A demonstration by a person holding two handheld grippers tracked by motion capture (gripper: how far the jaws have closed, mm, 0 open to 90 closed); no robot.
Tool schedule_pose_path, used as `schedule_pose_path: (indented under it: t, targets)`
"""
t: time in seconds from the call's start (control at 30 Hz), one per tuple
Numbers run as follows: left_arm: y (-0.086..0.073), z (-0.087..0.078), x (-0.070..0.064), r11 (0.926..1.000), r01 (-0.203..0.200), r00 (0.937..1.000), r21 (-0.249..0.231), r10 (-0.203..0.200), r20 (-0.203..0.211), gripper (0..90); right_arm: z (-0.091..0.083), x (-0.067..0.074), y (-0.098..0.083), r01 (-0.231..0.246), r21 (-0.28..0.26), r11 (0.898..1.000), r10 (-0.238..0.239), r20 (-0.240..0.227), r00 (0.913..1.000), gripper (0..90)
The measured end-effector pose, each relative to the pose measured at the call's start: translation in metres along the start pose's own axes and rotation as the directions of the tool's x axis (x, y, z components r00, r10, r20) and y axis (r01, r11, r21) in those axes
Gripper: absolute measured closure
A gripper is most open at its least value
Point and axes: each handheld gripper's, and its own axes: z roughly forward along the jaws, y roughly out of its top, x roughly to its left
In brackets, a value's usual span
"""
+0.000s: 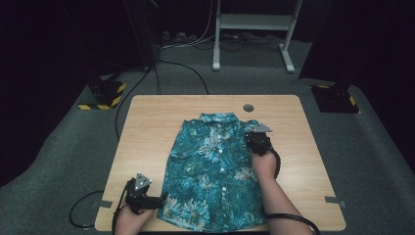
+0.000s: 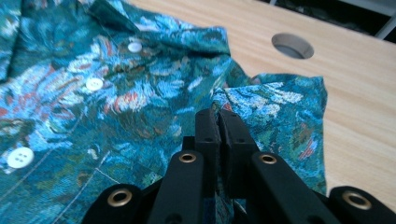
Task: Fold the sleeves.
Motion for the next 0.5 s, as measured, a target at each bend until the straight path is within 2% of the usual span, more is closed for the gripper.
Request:
schedule_pose_path:
  t: [0.5]
  targets:
    - [0.000, 0.000, 0.000, 1.0000, -0.004, 1.0000, 0.000, 0.004, 0.007, 0.9, 0.016, 0.004, -0.006, 0.016, 0.066, 0.998, -0.016, 0.004, 0.9999, 85.8]
